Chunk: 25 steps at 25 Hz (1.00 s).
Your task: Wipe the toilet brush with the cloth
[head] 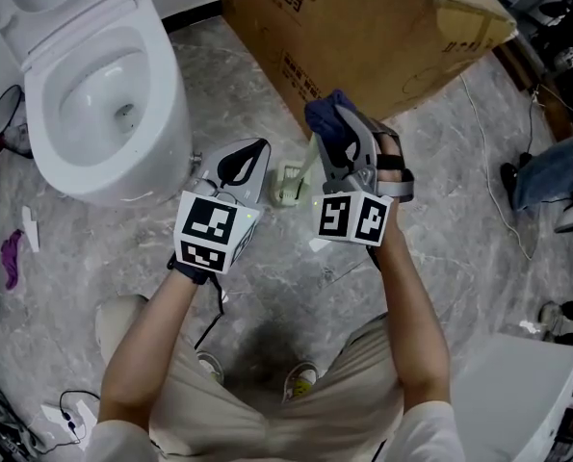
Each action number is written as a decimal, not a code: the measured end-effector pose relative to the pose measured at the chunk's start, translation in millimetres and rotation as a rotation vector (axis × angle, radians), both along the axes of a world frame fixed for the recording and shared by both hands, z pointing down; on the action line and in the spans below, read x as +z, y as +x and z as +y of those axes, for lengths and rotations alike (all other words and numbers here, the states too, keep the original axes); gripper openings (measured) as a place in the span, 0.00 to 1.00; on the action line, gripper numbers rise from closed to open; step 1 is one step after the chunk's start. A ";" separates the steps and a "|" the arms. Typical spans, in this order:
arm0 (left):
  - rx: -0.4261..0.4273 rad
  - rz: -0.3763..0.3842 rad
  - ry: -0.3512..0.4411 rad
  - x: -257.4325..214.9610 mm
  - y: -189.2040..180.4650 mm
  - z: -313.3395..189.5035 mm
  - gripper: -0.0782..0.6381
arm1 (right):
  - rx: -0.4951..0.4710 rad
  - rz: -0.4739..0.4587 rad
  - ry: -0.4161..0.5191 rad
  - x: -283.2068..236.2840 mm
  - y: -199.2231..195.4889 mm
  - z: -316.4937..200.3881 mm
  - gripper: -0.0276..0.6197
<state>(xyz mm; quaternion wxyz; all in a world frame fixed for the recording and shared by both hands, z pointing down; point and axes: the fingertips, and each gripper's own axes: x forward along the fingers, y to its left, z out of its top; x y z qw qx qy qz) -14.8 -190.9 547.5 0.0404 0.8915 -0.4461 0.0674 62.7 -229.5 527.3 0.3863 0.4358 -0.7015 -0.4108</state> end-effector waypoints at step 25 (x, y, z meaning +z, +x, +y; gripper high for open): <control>-0.005 -0.015 -0.017 7.7 -1.5 -5.9 0.11 | -0.086 -0.168 -0.274 78.6 -7.0 27.8 0.32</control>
